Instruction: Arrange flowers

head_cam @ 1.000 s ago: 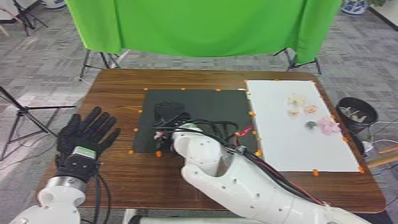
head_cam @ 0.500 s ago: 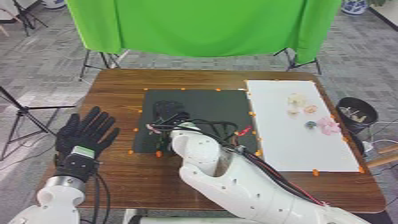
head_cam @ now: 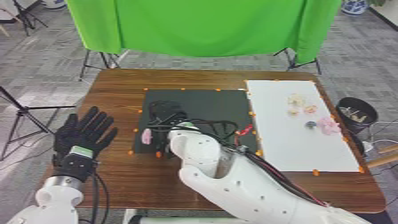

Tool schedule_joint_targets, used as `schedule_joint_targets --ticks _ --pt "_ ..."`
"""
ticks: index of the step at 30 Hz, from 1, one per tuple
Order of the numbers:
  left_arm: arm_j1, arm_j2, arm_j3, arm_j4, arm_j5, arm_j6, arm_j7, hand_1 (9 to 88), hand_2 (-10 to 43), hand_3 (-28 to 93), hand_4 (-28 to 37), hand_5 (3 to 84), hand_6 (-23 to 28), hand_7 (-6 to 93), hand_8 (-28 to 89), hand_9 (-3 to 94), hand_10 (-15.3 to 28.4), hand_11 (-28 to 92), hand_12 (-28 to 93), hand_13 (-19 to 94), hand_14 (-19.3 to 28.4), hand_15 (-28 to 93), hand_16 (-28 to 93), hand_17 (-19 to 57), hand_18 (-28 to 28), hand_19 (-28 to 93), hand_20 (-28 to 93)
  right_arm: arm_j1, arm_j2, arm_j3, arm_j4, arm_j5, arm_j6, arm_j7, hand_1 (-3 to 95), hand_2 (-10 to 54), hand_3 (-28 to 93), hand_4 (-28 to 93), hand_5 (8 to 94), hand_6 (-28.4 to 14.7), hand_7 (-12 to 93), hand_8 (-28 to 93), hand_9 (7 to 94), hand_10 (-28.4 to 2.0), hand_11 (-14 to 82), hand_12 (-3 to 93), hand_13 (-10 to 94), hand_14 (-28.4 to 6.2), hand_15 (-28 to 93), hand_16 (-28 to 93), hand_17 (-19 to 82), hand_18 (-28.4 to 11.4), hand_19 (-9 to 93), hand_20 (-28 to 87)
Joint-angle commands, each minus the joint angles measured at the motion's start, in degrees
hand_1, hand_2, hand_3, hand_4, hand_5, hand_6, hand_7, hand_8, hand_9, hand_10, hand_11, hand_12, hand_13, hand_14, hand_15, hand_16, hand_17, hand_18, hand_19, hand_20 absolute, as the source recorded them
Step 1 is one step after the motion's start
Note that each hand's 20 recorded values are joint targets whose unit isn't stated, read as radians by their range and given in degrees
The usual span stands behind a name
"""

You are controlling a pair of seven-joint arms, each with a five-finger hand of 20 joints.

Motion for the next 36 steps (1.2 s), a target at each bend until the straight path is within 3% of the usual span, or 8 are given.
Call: schedule_joint_targets --ticks 1,9,13,16,21,28,33,36 --pt "1.5 -1.69 -1.61 0.58 -0.27 -0.94 -0.72 28.4 16.4 71 -28.3 41.9 9.4 17.0 -9 38.3 16.0 23 13 28 15.7 40 -6 -7.8 15.4 41 11 -2.3 5.3 3.3 -9.1 1.7 -1.0 3.8 53.5 -9.5 73 -28 65.1 -2.9 19 -12 66.9 -14.9 12.8 14.5 73 -7.6 34 36 38 -22.6 86 32" --pt "2.6 -2.58 -3.55 0.39 1.32 -2.62 -1.39 28.4 16.4 71 -28.3 41.9 9.4 17.0 -9 38.3 16.0 23 13 28 15.7 40 -6 -7.8 15.4 41 11 -10.0 17.5 16.1 -17.1 2.3 5.5 10.5 49.0 -9.5 76 -28 60.4 -4.9 16 -11 62.2 -16.3 12.4 14.3 70 -10.1 39 30 38 -23.3 87 30" --pt "4.5 -2.4 -5.12 -0.31 0.49 -2.53 0.27 28.4 16.4 71 -28.3 41.9 9.4 17.0 -9 38.3 16.0 23 13 28 15.7 40 -6 -7.8 15.4 41 11 -16.2 23.2 25.5 -17.1 4.2 8.1 14.4 50.0 -9.5 75 -28 59.6 -4.2 15 -12 60.4 -14.7 11.3 13.6 70 -9.9 39 30 38 -23.4 87 30" --pt "4.7 -1.67 -4.82 -0.81 0.09 -2.02 1.89 28.4 16.4 71 -28.3 41.9 9.4 17.0 -9 38.3 16.0 23 13 28 15.7 40 -6 -7.8 15.4 41 11 -22.0 28.2 31.6 -17.3 4.6 14.8 11.4 52.0 -9.5 74 -28 59.7 -3.8 16 -11 60.3 -14.0 11.7 13.4 70 -8.5 39 31 38 -22.8 88 30" --pt "6.1 -1.94 -5.74 -1.24 -0.22 -2.01 2.68 28.4 16.4 71 -28.3 41.9 9.4 17.0 -9 38.3 16.0 23 13 28 15.7 40 -6 -7.8 15.4 41 11 -28.2 31.5 39.8 -18.9 5.1 9.4 14.4 51.8 -9.5 74 -28 59.7 -3.0 17 -12 59.8 -13.2 11.6 13.0 69 -8.0 38 33 37 -21.5 87 31" --pt "6.0 -2.3 -4.97 -1.34 -0.32 -1.9 2.83 28.4 16.4 71 -28.3 41.9 9.4 17.0 -9 38.3 16.0 23 13 28 15.7 40 -6 -7.8 15.4 41 11 -30.6 29.4 44.9 -17.5 8.2 3.8 18.8 44.3 -9.5 78 -28 52.0 -6.7 13 -11 51.4 -16.3 9.4 12.8 64 -12.6 44 21 35 -22.5 86 32" --pt "6.2 -2.2 -4.42 -1.42 -1.59 -0.36 3.86 28.4 16.4 71 -28.3 41.9 9.4 17.0 -9 38.3 16.0 23 13 28 15.7 40 -6 -7.8 15.4 41 11 -28.7 28.5 43.6 -14.0 9.2 1.4 18.5 46.6 -9.5 78 -28 50.3 -6.3 13 -11 48.9 -14.9 9.1 12.0 63 -12.4 44 19 35 -22.9 86 31" --pt "6.3 -2.47 -4.3 -1.33 -1.22 -0.71 3.41 28.4 16.4 71 -28.3 41.9 9.4 17.0 -9 38.3 16.0 23 13 28 15.7 40 -6 -7.8 15.4 41 11 -28.1 27.7 43.1 -12.3 8.8 0.6 19.4 50.0 -9.5 77 -28 50.4 -5.6 13 -11 49.5 -14.0 9.6 11.2 64 -11.4 42 23 35 -23.1 86 31"
